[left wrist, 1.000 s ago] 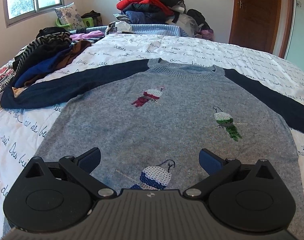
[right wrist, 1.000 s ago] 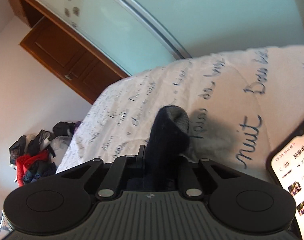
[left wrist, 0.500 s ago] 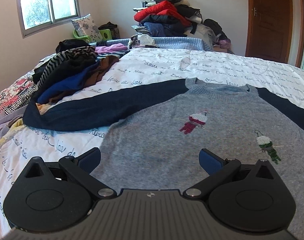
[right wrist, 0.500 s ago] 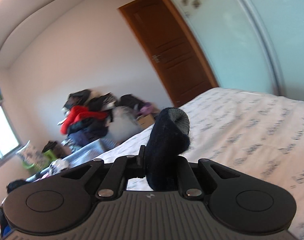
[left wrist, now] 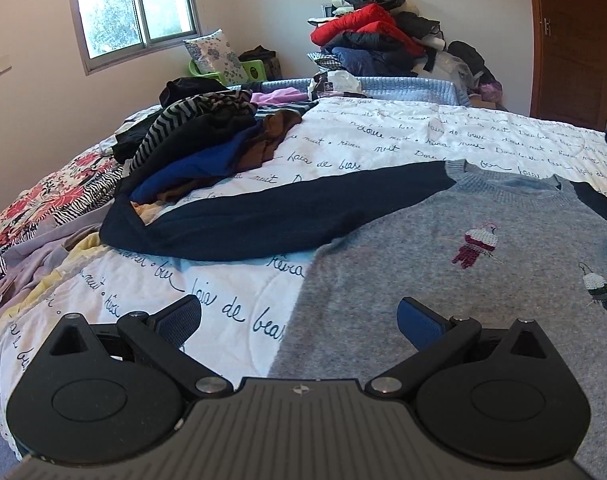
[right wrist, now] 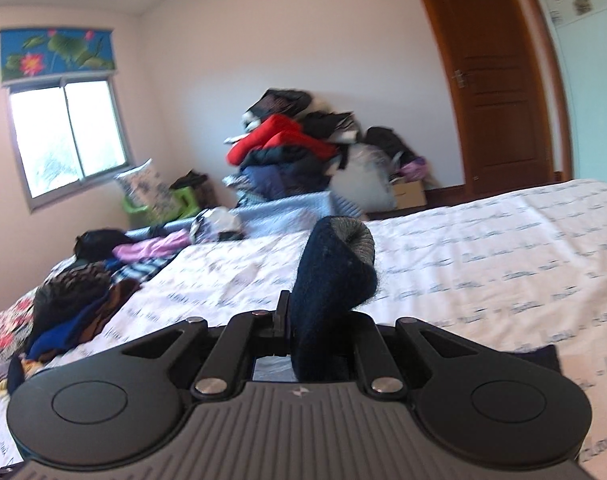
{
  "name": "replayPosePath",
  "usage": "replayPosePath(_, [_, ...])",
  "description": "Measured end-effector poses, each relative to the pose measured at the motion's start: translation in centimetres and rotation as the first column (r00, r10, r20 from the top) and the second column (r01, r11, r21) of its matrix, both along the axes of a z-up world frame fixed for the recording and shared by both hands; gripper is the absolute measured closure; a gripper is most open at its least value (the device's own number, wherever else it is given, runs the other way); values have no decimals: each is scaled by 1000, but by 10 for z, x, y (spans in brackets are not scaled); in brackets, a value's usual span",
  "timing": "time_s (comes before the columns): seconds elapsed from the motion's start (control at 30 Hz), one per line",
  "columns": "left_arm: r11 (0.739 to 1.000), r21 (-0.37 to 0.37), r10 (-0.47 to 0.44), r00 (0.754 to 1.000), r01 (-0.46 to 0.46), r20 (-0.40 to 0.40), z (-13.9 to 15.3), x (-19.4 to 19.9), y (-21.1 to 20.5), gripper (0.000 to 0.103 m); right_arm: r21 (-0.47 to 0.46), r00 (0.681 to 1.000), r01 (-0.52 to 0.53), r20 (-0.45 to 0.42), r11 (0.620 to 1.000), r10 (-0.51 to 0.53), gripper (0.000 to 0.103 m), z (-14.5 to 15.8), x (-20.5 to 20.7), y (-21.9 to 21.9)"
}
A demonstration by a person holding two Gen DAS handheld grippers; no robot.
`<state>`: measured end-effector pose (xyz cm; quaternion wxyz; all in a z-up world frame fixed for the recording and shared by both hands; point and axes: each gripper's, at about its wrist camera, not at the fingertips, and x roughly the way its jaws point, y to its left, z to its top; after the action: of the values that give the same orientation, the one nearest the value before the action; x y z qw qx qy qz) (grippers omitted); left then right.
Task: Fold small clothes
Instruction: 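Carry the held cuff across the sweater body with the right gripper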
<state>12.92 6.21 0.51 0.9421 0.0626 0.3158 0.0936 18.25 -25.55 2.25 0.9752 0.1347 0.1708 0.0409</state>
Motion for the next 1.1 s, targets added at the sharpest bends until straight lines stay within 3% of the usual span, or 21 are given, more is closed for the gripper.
replayPosePath(0.4, [999, -21, 48, 998, -49, -28, -5, -1, 27, 0, -127, 982, -163, -117, 978, 148, 93, -33, 45, 97])
replayPosePath(0.93, [994, -24, 108, 993, -109, -43, -6, -5, 47, 0, -286, 955, -282, -174, 916, 240, 93, -59, 67, 177])
replayPosePath(1.1, [992, -14, 128, 991, -129, -41, -6, -7, 52, 0, -279, 949, -295, -198, 914, 246, 93, -66, 75, 188])
